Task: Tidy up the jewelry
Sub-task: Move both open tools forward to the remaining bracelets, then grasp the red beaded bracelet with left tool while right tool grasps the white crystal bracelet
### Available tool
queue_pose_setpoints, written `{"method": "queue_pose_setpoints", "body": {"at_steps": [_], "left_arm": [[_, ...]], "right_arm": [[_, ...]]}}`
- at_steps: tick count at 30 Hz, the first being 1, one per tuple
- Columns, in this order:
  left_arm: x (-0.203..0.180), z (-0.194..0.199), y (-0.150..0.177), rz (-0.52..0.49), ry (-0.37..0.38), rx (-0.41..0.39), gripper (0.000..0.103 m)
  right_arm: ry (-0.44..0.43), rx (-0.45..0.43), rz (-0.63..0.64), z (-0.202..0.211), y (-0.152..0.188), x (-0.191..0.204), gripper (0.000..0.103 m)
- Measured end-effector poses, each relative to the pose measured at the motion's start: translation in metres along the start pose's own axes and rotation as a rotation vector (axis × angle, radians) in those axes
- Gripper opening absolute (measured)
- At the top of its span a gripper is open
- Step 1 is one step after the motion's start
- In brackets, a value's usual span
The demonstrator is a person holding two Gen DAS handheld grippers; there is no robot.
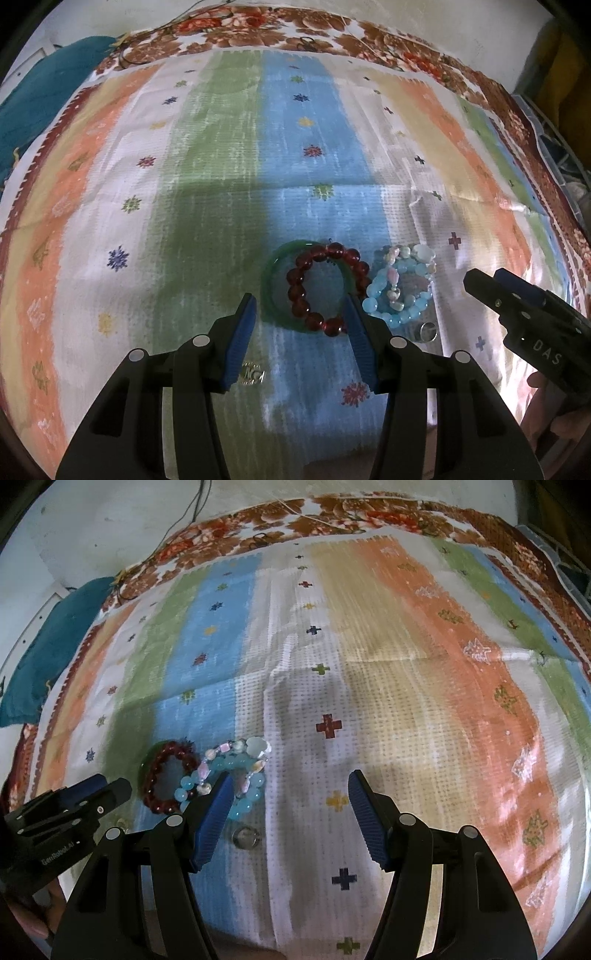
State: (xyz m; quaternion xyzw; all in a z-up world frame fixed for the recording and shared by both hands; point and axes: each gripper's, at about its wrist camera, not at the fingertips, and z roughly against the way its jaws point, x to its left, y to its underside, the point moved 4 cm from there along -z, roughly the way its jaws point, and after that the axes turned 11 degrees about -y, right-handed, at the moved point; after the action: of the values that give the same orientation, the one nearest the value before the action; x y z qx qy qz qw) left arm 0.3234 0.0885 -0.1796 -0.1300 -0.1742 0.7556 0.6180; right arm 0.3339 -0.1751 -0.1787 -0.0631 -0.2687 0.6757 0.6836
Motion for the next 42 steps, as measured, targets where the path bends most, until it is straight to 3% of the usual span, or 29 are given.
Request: {"method": "queue_pose_setpoints", "body": {"at_steps": [15,16,18,31,32,33,37,42], "left_arm": [[-0.005,-0.023,-0.005,-0.015,0.06,0.061,0.046],[-0.005,-0.026,-0.005,-0.017,0.065,0.071,0.041],[-0.005,-0.032,-0.004,-0.025,0.077,0.098,0.022],[-0.006,-0.046,0.0,-0.036,0.085,0.114,0.024],[-0.005,-0.046,0.0,-0.037,0.086,0.114,0.024],[-0.005,-0.046,0.0,-0.04,0.085,0.113,0.024],[-0.007,-0.045,0.003,-0.055,0.079,0.11,0.023],[-0.01,-0.046,0.003,-0.093,0.027,0.091,0.013]], "right_arm": [[-0.01,0.041,0.003,-0.028,-0.009,0.0,0.064],[-0.009,0.042,0.003,-0.029,-0.01,-0.001,0.064],[-0.017,0.048,-0.005,-0.032,-0.011,-0.002,0.064],[-0.052,0.091,-0.004,-0.05,-0.016,0.0,0.064],[-0.047,0.093,0.003,-0.051,-0.016,0.0,0.062],[-0.044,0.095,0.01,-0.051,-0.016,0.001,0.052],[-0.05,0.112,0.04,-0.053,-0.015,0.005,0.043],[-0.088,0.134,0.067,-0.054,-0.012,0.012,0.019]]}}
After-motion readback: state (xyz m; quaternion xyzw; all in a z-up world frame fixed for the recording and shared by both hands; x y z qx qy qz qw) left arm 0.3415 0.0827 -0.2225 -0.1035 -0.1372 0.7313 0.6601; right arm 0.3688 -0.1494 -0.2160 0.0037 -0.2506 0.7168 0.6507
